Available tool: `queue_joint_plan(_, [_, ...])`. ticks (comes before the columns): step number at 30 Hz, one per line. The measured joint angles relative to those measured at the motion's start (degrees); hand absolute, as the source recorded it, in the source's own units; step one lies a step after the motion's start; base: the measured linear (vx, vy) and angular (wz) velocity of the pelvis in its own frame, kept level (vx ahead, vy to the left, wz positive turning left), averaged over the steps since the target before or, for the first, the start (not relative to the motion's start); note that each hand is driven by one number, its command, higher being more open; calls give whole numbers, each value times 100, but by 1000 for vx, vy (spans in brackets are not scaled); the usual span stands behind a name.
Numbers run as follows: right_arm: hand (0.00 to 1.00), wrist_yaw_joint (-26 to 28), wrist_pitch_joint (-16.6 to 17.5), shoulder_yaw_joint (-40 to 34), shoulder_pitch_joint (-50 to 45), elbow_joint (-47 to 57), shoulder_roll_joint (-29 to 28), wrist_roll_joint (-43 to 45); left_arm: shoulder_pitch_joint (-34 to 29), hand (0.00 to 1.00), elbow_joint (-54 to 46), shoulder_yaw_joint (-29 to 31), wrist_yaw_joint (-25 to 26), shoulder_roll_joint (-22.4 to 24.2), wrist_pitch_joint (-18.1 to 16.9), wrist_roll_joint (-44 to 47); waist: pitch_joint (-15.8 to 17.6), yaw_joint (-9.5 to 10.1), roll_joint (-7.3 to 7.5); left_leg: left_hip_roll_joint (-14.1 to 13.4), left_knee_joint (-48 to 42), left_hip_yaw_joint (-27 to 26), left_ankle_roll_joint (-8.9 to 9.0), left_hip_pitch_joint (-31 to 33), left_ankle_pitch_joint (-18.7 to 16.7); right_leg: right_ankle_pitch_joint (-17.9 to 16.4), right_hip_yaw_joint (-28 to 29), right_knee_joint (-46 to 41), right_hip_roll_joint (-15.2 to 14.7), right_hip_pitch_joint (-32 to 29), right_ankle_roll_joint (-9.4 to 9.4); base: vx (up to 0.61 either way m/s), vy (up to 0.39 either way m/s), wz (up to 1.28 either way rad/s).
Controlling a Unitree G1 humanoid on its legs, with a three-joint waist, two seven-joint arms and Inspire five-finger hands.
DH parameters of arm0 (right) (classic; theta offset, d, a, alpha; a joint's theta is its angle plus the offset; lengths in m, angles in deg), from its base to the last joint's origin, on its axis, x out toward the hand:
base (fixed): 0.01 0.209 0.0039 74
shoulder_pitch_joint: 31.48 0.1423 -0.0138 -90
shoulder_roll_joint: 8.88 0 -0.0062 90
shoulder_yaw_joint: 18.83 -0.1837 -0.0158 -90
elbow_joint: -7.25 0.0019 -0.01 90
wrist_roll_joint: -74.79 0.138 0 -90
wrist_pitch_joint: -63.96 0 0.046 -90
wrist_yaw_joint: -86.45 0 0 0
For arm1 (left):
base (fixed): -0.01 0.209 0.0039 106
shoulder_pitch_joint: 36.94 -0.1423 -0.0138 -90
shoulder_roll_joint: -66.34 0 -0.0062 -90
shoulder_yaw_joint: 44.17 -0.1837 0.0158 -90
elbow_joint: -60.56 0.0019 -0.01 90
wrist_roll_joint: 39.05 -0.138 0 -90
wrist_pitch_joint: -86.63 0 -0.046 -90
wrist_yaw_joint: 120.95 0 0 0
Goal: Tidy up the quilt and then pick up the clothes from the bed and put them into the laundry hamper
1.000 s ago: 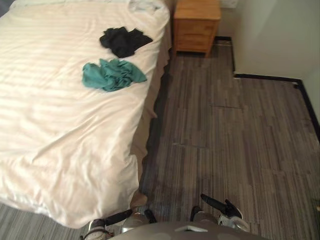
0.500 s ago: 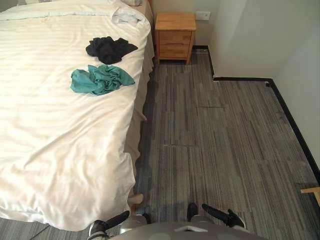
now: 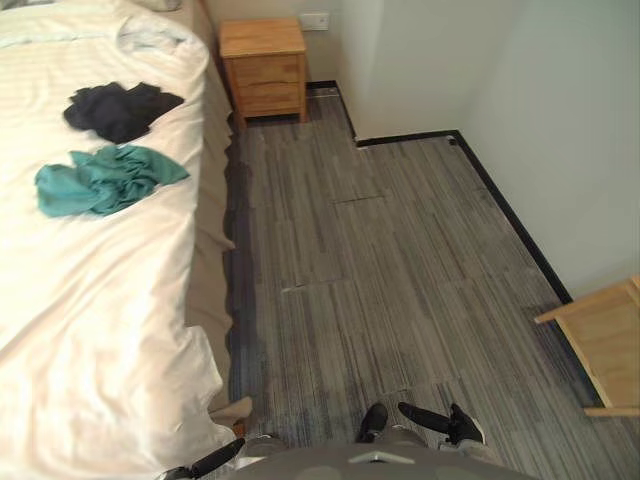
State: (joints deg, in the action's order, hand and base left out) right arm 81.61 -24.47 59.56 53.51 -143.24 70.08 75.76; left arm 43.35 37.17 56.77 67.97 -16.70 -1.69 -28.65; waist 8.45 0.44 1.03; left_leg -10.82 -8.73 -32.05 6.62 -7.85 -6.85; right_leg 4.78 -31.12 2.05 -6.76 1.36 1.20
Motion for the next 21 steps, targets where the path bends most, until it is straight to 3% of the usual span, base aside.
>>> queue_joint_plan(2, [100,26,0,163,-9,-3,62,-74,-2,100,12,172,5,12,-9,236,27,127,32,-394,-1133,153,-91,352,-152,-65,250,50,161,50,-31,-133,-160,-57])
queue_joint_plan(3, [100,46,1,289,-4,-4,141,-77,2,100,-46,263,0,82,-9,378,49,197,-8,-590,-1963,574,-207,718,-166,-78,476,21,270,38,-57,-126,-119,-43])
queue_joint_plan(4, [100,50,0,344,17,-15,192,-85,11,100,-99,320,17,177,-10,492,59,261,-47,-538,-2242,1001,-180,910,-312,-60,573,7,297,15,-96,-164,-76,-75])
queue_joint_plan(5, [100,54,-2,381,154,-122,274,-193,5,100,-169,320,97,381,-55,502,77,408,-110,-177,-2429,1768,-95,1097,-622,-56,900,8,337,-108,-153,-162,-11,-101])
queue_joint_plan(7, [100,71,-3,463,411,-234,229,-275,-47,100,-469,-174,58,471,-513,269,121,456,-149,410,-1998,2303,-113,1049,-1037,-49,1608,151,594,-274,-145,-184,0,-118])
queue_joint_plan(8, [100,78,-3,499,451,-223,198,-276,-39,100,-568,-373,39,421,-553,144,134,449,-178,535,-1728,2288,-144,962,-1140,-54,1705,219,686,-287,-140,-175,12,-104])
queue_joint_plan(9, [100,87,7,526,495,-161,219,-275,8,100,-660,-640,-30,394,-575,-75,103,449,-421,548,-1129,2337,-443,892,-1309,-124,1841,239,951,-363,-124,-141,10,-154])
queue_joint_plan(10, [100,104,6,542,634,-123,107,-274,211,100,-634,-776,-123,392,-648,-200,210,615,-557,386,-1100,2037,-635,931,-1167,-441,1788,-967,962,-837,-475,-117,3,-153])
queue_joint_plan(11, [100,168,-8,475,578,-1,74,-229,332,100,-660,-798,-110,326,-690,-274,271,542,-503,509,-903,1958,-648,855,-1061,-904,1758,-2191,692,-1016,-482,-26,-16,-120])
queue_joint_plan(12, [100,169,-5,443,565,1,81,-254,367,100,-650,-840,-144,277,-674,-373,295,520,-453,597,-761,1892,-652,788,-964,-1202,1785,-2312,535,-902,-344,39,-32,-33])
queue_joint_plan(13, [100,146,9,434,522,4,90,-258,501,100,-619,-914,-210,294,-669,-435,394,419,-316,752,-735,1832,-666,807,-771,-1400,1979,-1869,412,-658,-174,48,-26,-10])
queue_joint_plan(15, [100,68,-3,372,515,30,149,-262,743,100,-606,-1179,-476,242,-655,-689,440,389,-400,723,-861,1669,-624,1122,-624,-971,2110,-1094,460,-461,-132,13,-18,-15])
queue_joint_plan(17, [100,63,-4,309,469,26,129,-249,765,100,-601,-1190,-498,231,-647,-685,461,393,-379,727,-535,1499,-605,1079,-526,-893,2154,-797,467,-230,-74,52,18,-25])
queue_joint_plan(18, [100,67,3,307,433,19,108,-262,788,100,-600,-1175,-494,236,-644,-672,454,414,-372,715,-437,1517,-687,964,-321,-953,2169,-784,499,-72,-50,102,65,-20])
queue_joint_plan(19, [100,64,7,281,402,22,72,-261,783,100,-592,-1161,-504,212,-638,-673,430,414,-310,729,-416,1509,-694,877,-352,-1016,2183,-786,478,-4,-1,204,127,2])
queue_joint_plan(20, [100,72,40,145,266,61,-64,-259,753,100,-590,-1168,-552,106,-639,-676,266,394,-135,846,-381,1552,-722,795,-578,-1357,2118,-1143,338,-54,155,216,106,16])
queue_joint_plan(21, [100,72,40,106,247,60,-79,-255,742,100,-589,-1168,-559,90,-639,-675,232,391,-147,871,-349,1579,-741,754,-615,-1434,2088,-1271,295,-71,212,296,127,35])
